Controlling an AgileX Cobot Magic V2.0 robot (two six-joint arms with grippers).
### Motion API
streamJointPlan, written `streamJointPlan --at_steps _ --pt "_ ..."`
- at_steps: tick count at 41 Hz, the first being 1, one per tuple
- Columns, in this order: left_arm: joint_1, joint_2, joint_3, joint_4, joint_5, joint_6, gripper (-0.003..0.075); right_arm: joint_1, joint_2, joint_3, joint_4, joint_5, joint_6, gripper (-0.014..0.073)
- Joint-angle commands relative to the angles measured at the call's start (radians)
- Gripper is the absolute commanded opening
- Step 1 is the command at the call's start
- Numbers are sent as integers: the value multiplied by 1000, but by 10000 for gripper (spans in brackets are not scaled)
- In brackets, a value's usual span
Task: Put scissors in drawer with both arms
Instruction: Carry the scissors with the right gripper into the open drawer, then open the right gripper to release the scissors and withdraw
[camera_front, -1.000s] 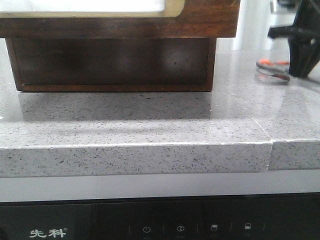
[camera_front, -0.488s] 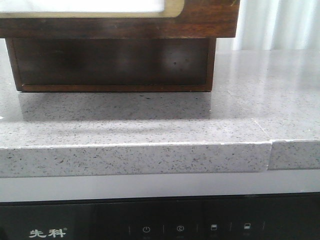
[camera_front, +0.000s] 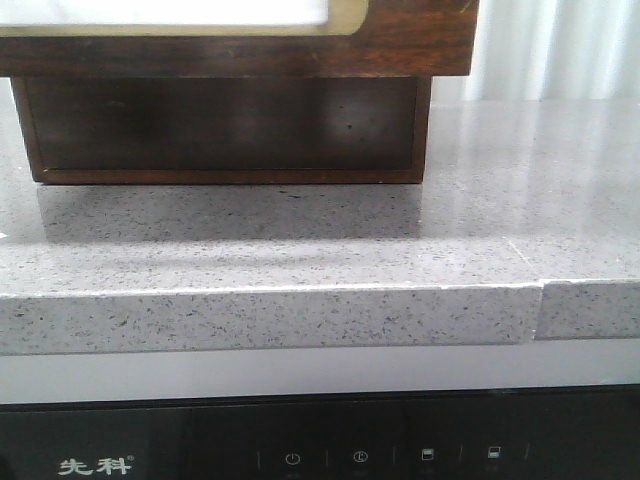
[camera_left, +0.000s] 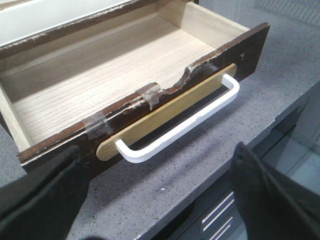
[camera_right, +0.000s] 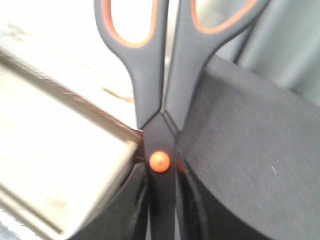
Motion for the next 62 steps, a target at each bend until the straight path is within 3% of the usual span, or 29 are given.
streamJointPlan --at_steps 1,15,30,54,62 --pt "-9 3 -32 -6 -78 -11 564 73 -20 -25 59 -93 -124 68" --pt "-9 3 -32 -6 -78 -11 564 244 112 -25 158 -103 -476 68" --pt "-9 3 -32 -7 -78 -11 564 259 276 -25 160 -112 -652 69" --pt "-9 3 -32 -7 -78 -11 564 259 392 -25 98 -117 -682 74" --pt "-9 3 -32 -7 -78 -11 564 259 392 -25 96 -109 -682 194"
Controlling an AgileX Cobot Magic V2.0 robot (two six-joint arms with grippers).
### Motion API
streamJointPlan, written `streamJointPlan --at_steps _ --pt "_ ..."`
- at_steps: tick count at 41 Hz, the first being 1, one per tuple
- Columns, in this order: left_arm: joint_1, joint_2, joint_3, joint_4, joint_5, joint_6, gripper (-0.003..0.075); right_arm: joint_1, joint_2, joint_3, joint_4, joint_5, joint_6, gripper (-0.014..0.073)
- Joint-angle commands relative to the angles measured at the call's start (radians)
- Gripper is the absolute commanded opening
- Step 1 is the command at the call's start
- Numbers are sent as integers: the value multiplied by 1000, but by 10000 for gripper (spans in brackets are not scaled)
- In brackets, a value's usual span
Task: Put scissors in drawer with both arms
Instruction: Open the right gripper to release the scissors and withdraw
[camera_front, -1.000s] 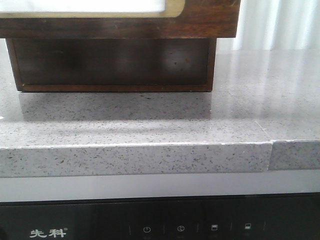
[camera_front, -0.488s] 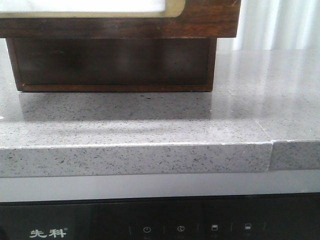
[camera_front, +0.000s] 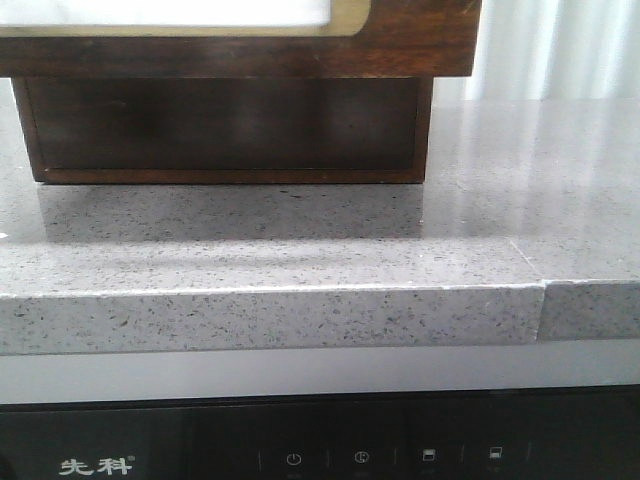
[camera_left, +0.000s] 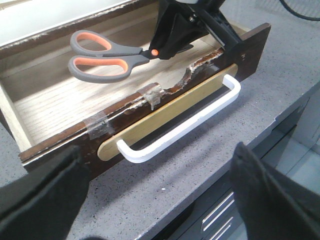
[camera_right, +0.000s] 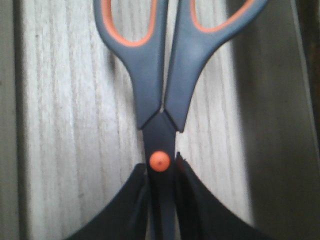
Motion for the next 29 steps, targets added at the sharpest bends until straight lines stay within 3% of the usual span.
streamJointPlan --at_steps 1,8,23,29 --pt "-9 3 -32 -7 -78 -11 564 0 -50 -25 3 -48 -10 212" --pt "-9 3 -32 -7 -78 -11 564 0 -50 -25 3 -48 -10 323" --pt "-9 3 -32 -7 -78 -11 564 -1 -62 -25 3 -48 -3 331" --pt "-9 3 -32 -7 -78 -11 564 -1 -96 -25 3 -50 67 331"
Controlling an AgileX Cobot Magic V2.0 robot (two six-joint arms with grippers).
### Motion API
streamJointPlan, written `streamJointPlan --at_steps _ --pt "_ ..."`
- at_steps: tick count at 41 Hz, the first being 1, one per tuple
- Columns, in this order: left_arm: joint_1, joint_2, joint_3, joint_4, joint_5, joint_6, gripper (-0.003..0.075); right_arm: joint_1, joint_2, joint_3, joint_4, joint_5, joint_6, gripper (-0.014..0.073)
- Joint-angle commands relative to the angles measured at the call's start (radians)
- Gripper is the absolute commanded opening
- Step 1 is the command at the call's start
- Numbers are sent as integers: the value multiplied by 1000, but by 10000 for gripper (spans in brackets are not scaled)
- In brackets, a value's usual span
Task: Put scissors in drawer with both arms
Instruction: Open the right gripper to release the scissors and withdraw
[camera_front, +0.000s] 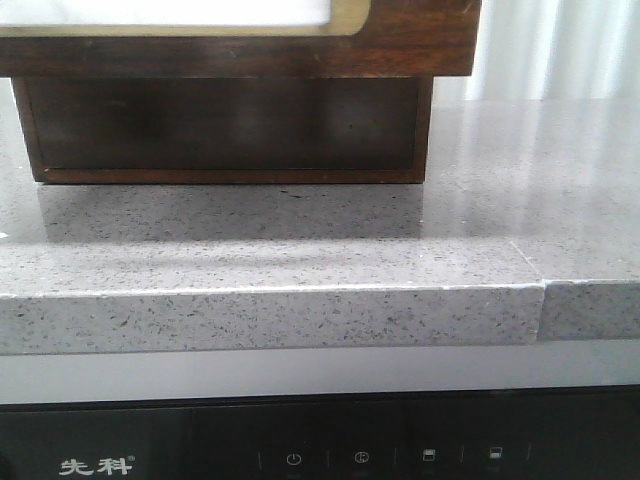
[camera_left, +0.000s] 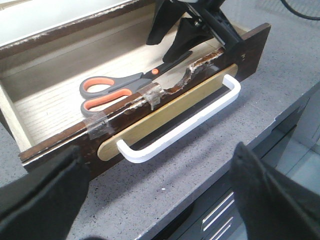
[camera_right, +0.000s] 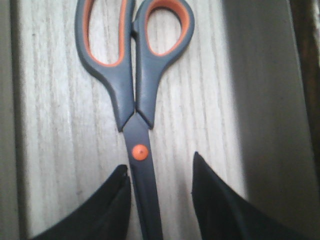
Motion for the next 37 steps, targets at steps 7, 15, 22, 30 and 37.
streamJointPlan --at_steps 7,15,22,30,37 --pt "-9 3 -32 -7 -78 -11 564 -2 -161 -25 11 -47 175 331" --pt "-9 3 -32 -7 -78 -11 564 -7 -287 -25 9 -34 394 331" --pt "-9 3 -32 -7 -78 -11 564 -7 -415 1 -49 25 626 331" --pt "-9 3 -32 -7 -78 -11 564 -7 -607 232 -53 -61 704 331" --pt "-9 3 -32 -7 -78 -11 564 -7 -791 470 -76 -151 721 331"
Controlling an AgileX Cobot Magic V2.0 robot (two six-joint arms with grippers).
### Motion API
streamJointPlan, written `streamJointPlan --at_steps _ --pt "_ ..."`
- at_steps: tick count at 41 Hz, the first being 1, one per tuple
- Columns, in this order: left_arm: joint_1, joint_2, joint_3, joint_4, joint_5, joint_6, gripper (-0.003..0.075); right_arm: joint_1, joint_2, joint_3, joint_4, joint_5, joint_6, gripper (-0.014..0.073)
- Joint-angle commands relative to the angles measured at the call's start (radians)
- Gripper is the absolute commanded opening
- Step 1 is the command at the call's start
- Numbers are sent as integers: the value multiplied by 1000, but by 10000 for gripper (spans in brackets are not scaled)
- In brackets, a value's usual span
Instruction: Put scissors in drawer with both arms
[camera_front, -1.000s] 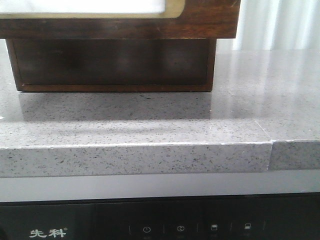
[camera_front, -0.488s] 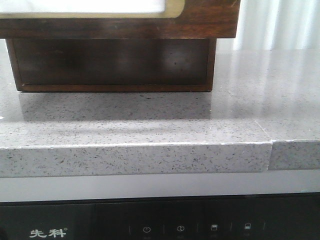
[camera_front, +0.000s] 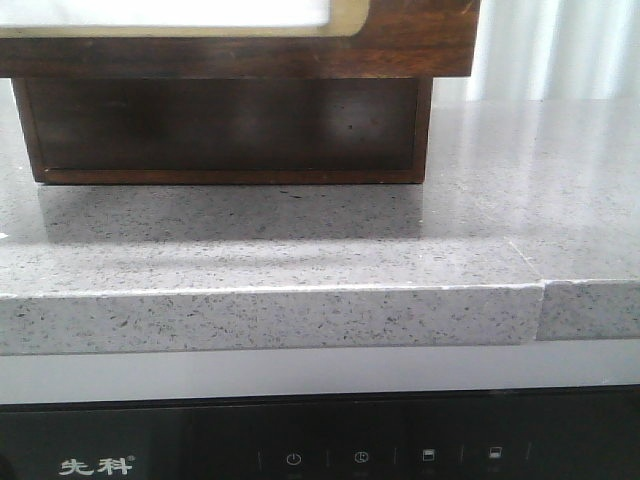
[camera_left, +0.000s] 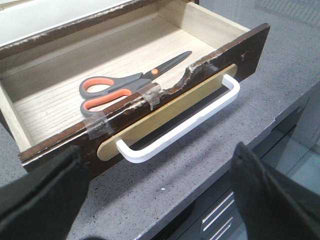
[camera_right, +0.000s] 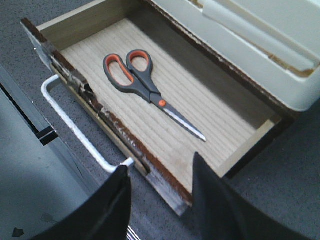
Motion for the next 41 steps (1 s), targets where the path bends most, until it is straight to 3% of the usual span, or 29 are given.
streamJointPlan --at_steps 1,19,20,26,30,35,39,41 --pt "-9 3 -32 -7 -78 -11 564 -7 -117 93 -20 -108 23 331" --pt "-9 3 -32 -7 -78 -11 564 -7 -495 495 -193 -108 260 331" --pt "-9 3 -32 -7 -83 -11 564 -7 -591 525 -211 -106 274 331" --pt "-9 5 -28 -7 -83 -11 553 -7 -591 525 -211 -107 274 280" --pt "-9 5 -18 -7 -86 -11 463 -7 -591 525 -211 -107 274 167" --pt "-9 5 -18 -7 -86 -11 276 -7 -591 525 -211 -107 274 17" --pt "-9 5 -18 -8 -86 -11 111 -7 -591 525 -211 -107 274 -65" --pt "-9 5 -18 -10 -86 -11 38 -7 -591 525 -211 -107 274 -66"
